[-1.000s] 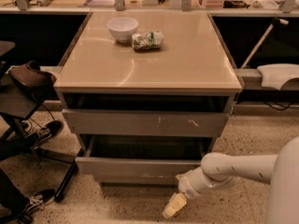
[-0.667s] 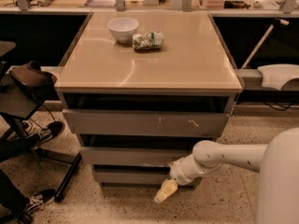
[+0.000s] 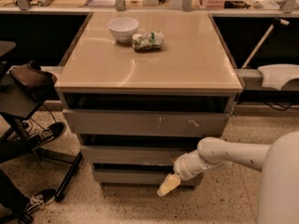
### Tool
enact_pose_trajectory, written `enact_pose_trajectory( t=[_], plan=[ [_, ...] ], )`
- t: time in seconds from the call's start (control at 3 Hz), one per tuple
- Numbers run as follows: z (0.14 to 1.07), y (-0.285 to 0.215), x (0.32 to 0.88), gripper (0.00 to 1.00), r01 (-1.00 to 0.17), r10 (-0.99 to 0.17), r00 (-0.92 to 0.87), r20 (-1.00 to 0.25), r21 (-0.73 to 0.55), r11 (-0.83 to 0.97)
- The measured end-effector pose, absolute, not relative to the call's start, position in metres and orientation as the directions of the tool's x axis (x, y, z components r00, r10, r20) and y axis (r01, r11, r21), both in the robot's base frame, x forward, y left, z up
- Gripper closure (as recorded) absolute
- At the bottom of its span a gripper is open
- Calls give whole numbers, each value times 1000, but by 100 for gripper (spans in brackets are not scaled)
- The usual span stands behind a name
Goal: Close middle drawer
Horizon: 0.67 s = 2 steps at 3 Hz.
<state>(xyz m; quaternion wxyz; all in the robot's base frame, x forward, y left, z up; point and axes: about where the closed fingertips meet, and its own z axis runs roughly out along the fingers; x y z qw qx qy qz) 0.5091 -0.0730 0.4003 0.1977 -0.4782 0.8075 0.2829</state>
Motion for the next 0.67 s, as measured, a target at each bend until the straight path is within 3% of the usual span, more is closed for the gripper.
enact_pose_trajectory(
  t=[0.67],
  plan=[
    [399,-87,541,0,-872,-624,-483,-614,274,405]
  ],
)
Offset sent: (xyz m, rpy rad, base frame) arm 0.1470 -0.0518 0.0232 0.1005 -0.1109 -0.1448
